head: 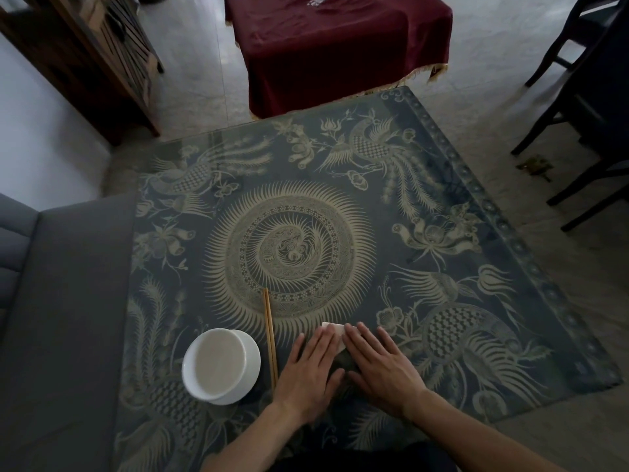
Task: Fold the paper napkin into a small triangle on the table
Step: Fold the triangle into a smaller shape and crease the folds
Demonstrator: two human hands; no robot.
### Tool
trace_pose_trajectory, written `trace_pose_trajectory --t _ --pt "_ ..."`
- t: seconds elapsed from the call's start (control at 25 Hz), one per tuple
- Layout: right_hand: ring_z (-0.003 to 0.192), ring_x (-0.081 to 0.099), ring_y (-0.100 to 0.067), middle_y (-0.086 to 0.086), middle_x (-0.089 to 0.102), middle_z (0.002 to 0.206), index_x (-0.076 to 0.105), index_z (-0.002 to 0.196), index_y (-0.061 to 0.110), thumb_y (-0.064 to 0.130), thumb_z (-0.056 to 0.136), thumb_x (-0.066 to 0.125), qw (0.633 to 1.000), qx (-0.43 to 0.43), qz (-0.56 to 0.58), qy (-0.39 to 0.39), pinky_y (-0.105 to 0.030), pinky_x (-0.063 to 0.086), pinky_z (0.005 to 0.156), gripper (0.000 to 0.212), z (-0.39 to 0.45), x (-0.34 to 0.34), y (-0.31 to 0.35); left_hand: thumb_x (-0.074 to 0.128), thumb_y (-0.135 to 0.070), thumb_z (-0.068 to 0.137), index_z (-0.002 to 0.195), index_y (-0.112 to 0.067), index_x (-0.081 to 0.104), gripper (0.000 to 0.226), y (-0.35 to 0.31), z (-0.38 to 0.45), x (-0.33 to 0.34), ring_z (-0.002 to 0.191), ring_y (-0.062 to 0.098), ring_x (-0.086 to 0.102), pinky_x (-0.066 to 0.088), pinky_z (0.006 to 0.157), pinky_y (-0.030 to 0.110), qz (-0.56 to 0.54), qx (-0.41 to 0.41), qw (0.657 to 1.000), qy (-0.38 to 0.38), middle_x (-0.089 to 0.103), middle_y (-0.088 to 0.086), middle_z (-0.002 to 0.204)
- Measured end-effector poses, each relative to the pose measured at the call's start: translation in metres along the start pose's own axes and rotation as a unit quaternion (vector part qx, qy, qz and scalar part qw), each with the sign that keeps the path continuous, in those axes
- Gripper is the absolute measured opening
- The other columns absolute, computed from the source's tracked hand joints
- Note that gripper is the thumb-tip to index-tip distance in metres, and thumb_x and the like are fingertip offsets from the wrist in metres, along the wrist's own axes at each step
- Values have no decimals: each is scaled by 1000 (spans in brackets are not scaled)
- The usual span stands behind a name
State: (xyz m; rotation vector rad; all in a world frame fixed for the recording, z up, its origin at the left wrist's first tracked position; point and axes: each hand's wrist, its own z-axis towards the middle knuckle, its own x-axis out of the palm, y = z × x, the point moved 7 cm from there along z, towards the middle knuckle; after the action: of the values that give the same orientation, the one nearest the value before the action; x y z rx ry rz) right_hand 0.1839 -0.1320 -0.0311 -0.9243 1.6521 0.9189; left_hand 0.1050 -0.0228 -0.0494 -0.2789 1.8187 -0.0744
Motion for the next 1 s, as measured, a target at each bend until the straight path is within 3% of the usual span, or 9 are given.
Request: trace_pose_trajectory --t 0.2,0.28,0.36,0.52,0.64,0.84,1.0 --pt "128 50 -32 -11 56 138 53 137 8 45 96 34 999 31 13 -38 -53 36 109 59 -9 -1 2 22 -53 103 155 -14 14 66 -4 3 -1 149 20 -1 3 113 48 25 32 999 14 3 3 163" --pt "123 52 -31 -9 61 130 58 130 9 41 95 38 997 44 21 -57 -53 39 105 52 -10 -5 2 25 -56 101 155 -14 12 69 -6 7 -1 149 20 -3 2 113 49 30 52 998 10 2 2 163" --pt "131 45 -32 -10 55 139 57 132 9 38 94 38 997 41 20 -58 -53 36 108 51 -4 -10 2 26 -57 99 155 -16 0 74 -5 11 -1 148 17 -14 -5 115 48 24 63 998 18 -9 -1 163" --pt "147 11 -30 -6 14 160 20 153 9 47 98 32 999 32 17 -27 -50 9 111 68 6 -3 -3 26 -60 96 154 -22 -11 79 -3 15 -3 145 12 -25 -12 117 52 22 61 997 36 -20 -6 161" --pt "148 7 -27 -3 9 161 14 154 13 54 98 29 998 39 36 -16 -48 7 111 71 3 6 -7 26 -60 95 154 -23 -11 79 -3 13 -4 145 14 -24 -13 114 52 29 58 997 32 -21 -6 161" --pt "147 -5 -20 -3 7 162 15 154 12 58 99 25 998 47 42 0 -49 6 113 72 6 16 -8 34 -56 96 155 -14 16 74 10 -10 -1 149 23 6 4 112 54 55 34 998 6 8 2 163" --pt "147 -13 -18 1 -4 162 4 155 16 61 99 19 998 43 46 -2 -49 0 115 73 6 20 -9 35 -52 99 154 -12 21 69 18 -24 2 148 21 11 7 111 55 65 10 998 8 14 3 162"
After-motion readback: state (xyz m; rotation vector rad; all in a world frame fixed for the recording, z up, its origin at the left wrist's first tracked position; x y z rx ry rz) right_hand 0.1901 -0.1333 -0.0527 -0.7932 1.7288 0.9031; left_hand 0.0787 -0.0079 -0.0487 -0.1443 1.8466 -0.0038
